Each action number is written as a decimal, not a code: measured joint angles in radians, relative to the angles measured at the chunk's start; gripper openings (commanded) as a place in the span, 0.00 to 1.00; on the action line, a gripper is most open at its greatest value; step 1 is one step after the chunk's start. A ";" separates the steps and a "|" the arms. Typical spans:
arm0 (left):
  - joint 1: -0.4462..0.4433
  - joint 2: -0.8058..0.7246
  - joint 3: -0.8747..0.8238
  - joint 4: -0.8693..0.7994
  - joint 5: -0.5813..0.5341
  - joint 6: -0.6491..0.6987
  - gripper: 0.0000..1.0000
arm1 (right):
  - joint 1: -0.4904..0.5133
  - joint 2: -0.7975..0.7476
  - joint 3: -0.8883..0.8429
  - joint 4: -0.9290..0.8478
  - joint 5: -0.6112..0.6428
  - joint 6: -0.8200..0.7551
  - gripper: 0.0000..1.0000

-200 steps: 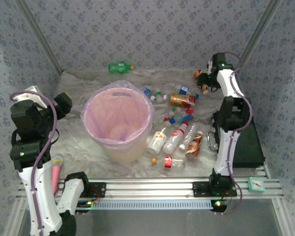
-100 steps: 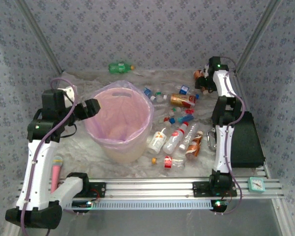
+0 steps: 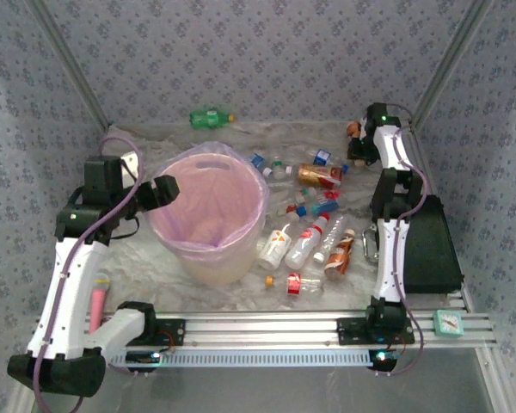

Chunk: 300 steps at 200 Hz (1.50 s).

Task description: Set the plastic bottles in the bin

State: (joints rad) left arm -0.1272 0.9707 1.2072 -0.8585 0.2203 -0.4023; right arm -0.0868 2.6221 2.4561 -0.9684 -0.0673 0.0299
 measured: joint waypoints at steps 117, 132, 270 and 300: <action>-0.011 0.020 0.255 0.111 0.058 -0.089 0.92 | 0.004 -0.287 -0.138 -0.002 -0.017 -0.005 0.25; -0.040 0.044 0.274 0.159 0.103 -0.129 0.92 | 0.012 -0.409 -0.185 0.000 -0.049 -0.004 0.25; -0.477 0.442 0.454 0.571 0.113 -0.345 0.97 | 0.527 -1.038 -0.439 0.005 -0.415 0.018 0.25; -0.511 0.522 0.511 0.600 0.097 -0.365 0.91 | 0.591 -1.064 -0.473 0.008 -0.436 0.018 0.25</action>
State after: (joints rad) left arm -0.6380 1.4929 1.7184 -0.2584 0.3176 -0.7677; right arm 0.5037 1.5581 1.9831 -0.9604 -0.5034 0.0479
